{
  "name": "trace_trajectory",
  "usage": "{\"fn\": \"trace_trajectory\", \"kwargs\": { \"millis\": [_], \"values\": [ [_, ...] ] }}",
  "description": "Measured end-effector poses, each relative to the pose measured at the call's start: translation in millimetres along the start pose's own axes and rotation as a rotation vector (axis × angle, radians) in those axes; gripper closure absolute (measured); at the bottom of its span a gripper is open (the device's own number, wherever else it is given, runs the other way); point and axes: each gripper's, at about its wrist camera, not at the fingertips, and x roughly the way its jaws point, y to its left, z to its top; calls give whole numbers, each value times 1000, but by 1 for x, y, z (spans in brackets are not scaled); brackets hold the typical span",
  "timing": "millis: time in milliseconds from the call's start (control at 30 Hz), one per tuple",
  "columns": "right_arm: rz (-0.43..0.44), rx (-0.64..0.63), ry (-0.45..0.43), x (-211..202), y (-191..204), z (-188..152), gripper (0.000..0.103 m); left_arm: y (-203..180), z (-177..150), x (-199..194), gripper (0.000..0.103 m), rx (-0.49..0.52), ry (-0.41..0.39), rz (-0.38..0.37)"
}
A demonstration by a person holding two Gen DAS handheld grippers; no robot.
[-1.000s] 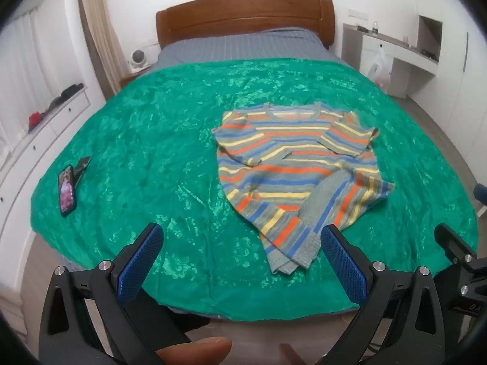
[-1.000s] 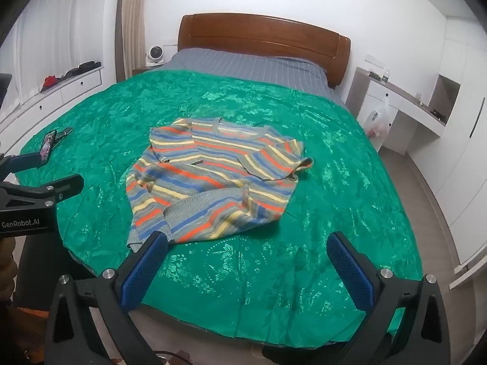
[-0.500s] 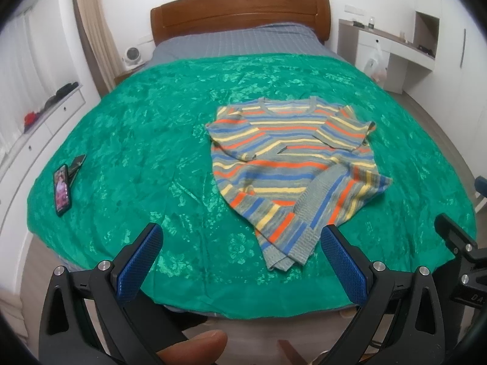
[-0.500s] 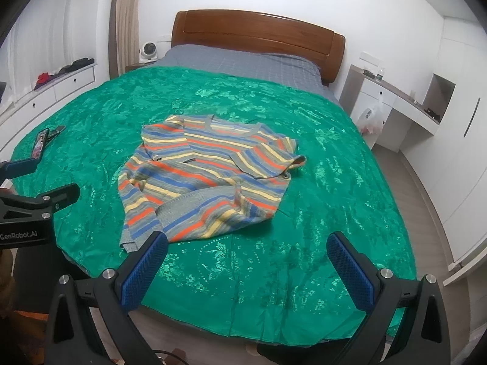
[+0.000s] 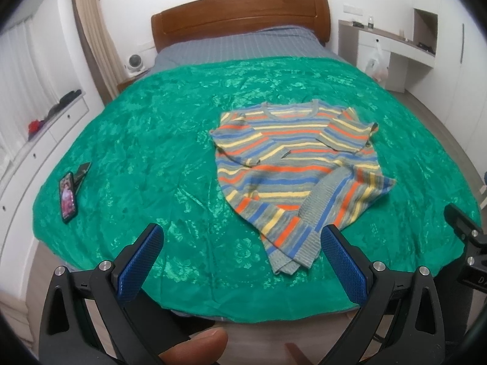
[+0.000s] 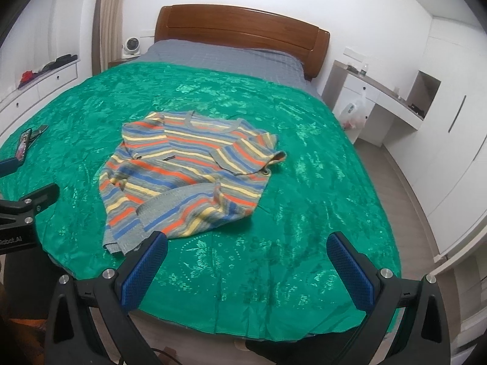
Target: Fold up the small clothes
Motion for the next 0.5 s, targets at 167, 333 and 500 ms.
{"fn": "trace_trajectory", "kwargs": {
  "millis": [167, 333, 500],
  "values": [
    [-23, 3, 14, 3, -3, -1, 0, 5, -1, 3, 0, -29, 20, -17],
    [-37, 5, 17, 4, -3, -3, 0, 5, -2, 4, 0, -32, 27, -13],
    [-40, 8, 22, 5, -3, -3, 0, 5, -3, 9, 0, -33, 39, -15]
  ]
}}
